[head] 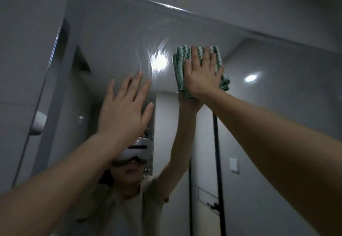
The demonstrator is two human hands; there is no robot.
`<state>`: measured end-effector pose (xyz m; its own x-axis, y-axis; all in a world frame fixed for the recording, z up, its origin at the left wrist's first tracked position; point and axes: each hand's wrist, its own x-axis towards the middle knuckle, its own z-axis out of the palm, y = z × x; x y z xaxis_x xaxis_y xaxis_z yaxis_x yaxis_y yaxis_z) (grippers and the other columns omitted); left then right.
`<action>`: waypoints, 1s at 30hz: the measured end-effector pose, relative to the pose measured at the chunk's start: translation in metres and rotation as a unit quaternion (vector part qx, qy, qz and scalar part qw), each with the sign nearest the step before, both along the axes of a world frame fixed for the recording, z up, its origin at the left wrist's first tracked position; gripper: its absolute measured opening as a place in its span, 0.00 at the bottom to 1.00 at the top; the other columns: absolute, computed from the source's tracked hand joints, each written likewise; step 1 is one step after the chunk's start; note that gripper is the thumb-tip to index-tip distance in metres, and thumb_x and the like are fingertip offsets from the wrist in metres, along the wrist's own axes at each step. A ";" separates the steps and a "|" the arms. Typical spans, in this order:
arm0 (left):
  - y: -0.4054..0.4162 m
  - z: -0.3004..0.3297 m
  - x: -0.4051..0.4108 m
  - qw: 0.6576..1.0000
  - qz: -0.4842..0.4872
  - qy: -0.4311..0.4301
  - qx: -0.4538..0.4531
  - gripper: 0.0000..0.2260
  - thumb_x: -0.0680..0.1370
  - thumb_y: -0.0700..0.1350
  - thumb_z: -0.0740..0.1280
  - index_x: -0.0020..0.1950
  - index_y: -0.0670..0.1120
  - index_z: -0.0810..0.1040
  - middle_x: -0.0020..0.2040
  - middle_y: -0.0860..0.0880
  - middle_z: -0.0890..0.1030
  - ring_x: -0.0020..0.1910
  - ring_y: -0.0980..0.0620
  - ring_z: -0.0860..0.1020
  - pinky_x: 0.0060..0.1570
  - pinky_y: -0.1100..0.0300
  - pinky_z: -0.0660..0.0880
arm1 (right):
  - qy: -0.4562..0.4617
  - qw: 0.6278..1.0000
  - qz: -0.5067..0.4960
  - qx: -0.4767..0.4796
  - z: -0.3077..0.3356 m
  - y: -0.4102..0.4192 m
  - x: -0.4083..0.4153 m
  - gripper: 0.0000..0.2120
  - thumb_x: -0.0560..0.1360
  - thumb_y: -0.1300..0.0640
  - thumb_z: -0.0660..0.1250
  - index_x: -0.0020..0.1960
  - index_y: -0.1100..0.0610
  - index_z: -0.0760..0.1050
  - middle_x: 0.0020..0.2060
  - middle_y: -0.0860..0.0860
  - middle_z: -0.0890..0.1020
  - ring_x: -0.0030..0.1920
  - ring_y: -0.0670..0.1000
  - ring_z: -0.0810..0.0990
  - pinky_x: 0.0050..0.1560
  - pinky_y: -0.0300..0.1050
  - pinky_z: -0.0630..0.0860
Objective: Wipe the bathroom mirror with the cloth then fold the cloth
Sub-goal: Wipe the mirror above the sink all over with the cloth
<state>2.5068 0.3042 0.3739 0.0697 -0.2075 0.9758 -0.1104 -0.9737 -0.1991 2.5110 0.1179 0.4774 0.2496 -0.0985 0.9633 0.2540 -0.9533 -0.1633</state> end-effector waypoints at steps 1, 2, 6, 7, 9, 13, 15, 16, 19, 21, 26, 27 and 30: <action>-0.002 0.011 0.000 1.000 -0.004 -0.003 0.000 0.29 0.78 0.58 0.38 0.77 0.50 0.50 0.78 0.48 0.52 0.76 0.49 0.50 0.71 0.48 0.41 | 0.002 1.000 0.000 -0.004 0.006 0.000 0.000 0.25 0.81 0.43 0.40 0.77 0.46 0.39 0.76 0.52 0.38 0.76 0.54 0.36 0.72 0.60 0.33; -0.004 0.021 0.001 1.000 -0.006 -0.006 -0.002 0.30 0.77 0.59 0.38 0.77 0.50 0.50 0.78 0.48 0.51 0.76 0.49 0.50 0.71 0.48 0.41 | 0.002 1.000 0.000 -0.008 0.014 0.000 0.000 0.25 0.81 0.43 0.40 0.77 0.46 0.39 0.76 0.52 0.38 0.76 0.54 0.36 0.72 0.60 0.33; 0.003 0.058 0.001 1.000 0.004 -0.014 0.007 0.30 0.77 0.60 0.39 0.78 0.51 0.47 0.78 0.50 0.49 0.76 0.50 0.48 0.73 0.47 0.43 | 0.001 1.000 -0.003 -0.005 0.052 0.005 -0.002 0.25 0.82 0.44 0.39 0.77 0.47 0.39 0.76 0.53 0.38 0.75 0.55 0.36 0.72 0.61 0.33; 0.009 0.062 0.000 1.000 0.006 -0.018 0.010 0.30 0.77 0.60 0.38 0.78 0.51 0.47 0.78 0.50 0.49 0.76 0.51 0.48 0.73 0.47 0.42 | 0.003 1.000 -0.001 0.002 0.062 0.009 -0.003 0.25 0.82 0.44 0.39 0.77 0.47 0.39 0.76 0.53 0.38 0.75 0.55 0.36 0.71 0.62 0.33; 0.020 0.064 0.000 0.999 -0.004 -0.020 0.025 0.31 0.76 0.61 0.36 0.77 0.52 0.47 0.78 0.51 0.48 0.76 0.53 0.47 0.73 0.49 0.41 | 0.016 0.999 0.007 0.035 0.081 0.020 -0.006 0.25 0.82 0.45 0.39 0.77 0.47 0.39 0.76 0.54 0.37 0.75 0.56 0.35 0.70 0.62 0.32; 0.028 0.056 0.000 0.998 -0.018 -0.017 0.054 0.32 0.74 0.62 0.32 0.76 0.53 0.41 0.76 0.54 0.42 0.74 0.58 0.41 0.73 0.53 0.39 | 0.036 0.994 0.009 0.102 0.105 0.042 -0.011 0.26 0.82 0.45 0.39 0.77 0.49 0.40 0.76 0.55 0.37 0.75 0.58 0.34 0.70 0.64 0.32; 0.039 0.054 0.000 0.998 -0.025 -0.016 0.062 0.30 0.73 0.62 0.31 0.75 0.54 0.37 0.76 0.55 0.39 0.73 0.59 0.38 0.73 0.54 0.38 | 0.029 0.995 0.001 0.099 0.109 0.052 -0.012 0.26 0.82 0.45 0.39 0.77 0.49 0.40 0.76 0.55 0.37 0.75 0.58 0.34 0.70 0.65 0.32; 0.046 0.052 -0.001 0.998 -0.027 -0.019 0.062 0.30 0.73 0.62 0.32 0.74 0.55 0.37 0.76 0.55 0.40 0.73 0.59 0.38 0.73 0.54 0.38 | 0.026 0.995 -0.002 0.092 0.109 0.057 -0.013 0.26 0.81 0.45 0.39 0.77 0.49 0.39 0.76 0.55 0.37 0.75 0.58 0.34 0.70 0.65 0.32; 0.065 0.049 -0.002 0.999 -0.034 -0.026 0.027 0.32 0.74 0.62 0.33 0.76 0.52 0.41 0.77 0.53 0.42 0.75 0.58 0.40 0.73 0.56 0.37 | 0.018 0.998 -0.009 0.056 0.107 0.079 -0.016 0.26 0.81 0.45 0.39 0.77 0.48 0.39 0.76 0.55 0.37 0.75 0.58 0.34 0.70 0.64 0.32; 0.070 0.046 -0.002 0.999 -0.035 -0.030 -0.009 0.33 0.75 0.61 0.35 0.77 0.49 0.42 0.78 0.51 0.43 0.75 0.56 0.41 0.72 0.58 0.36 | 0.008 1.000 -0.010 0.013 0.103 0.105 -0.019 0.26 0.82 0.45 0.39 0.77 0.49 0.39 0.76 0.55 0.37 0.75 0.58 0.35 0.70 0.64 0.32; 0.077 0.039 -0.002 0.997 -0.037 -0.064 -0.039 0.31 0.78 0.57 0.41 0.77 0.41 0.51 0.77 0.43 0.54 0.76 0.47 0.52 0.74 0.54 0.44 | -0.026 0.992 0.039 -0.114 0.084 0.191 -0.023 0.26 0.82 0.46 0.42 0.77 0.49 0.42 0.76 0.55 0.39 0.75 0.58 0.36 0.69 0.64 0.33; 0.080 0.038 -0.002 0.996 -0.045 -0.073 -0.039 0.31 0.77 0.56 0.41 0.77 0.41 0.54 0.76 0.42 0.57 0.75 0.45 0.55 0.74 0.51 0.48 | -0.034 0.989 0.046 -0.135 0.080 0.205 -0.023 0.26 0.82 0.46 0.42 0.78 0.49 0.43 0.76 0.55 0.40 0.75 0.58 0.37 0.70 0.64 0.33; 0.088 0.033 -0.006 0.995 -0.025 -0.076 -0.052 0.33 0.76 0.57 0.39 0.77 0.41 0.53 0.76 0.42 0.57 0.75 0.45 0.54 0.74 0.51 0.49 | -0.053 0.983 0.057 -0.164 0.075 0.220 -0.022 0.26 0.82 0.46 0.43 0.78 0.48 0.44 0.77 0.55 0.41 0.76 0.57 0.38 0.70 0.63 0.32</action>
<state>2.5009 0.3924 0.4071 -0.0876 -0.1047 0.9906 -0.1348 -0.9841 -0.1159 2.4890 0.3378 0.5527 0.1373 0.2450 0.9598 0.3615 -0.9145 0.1817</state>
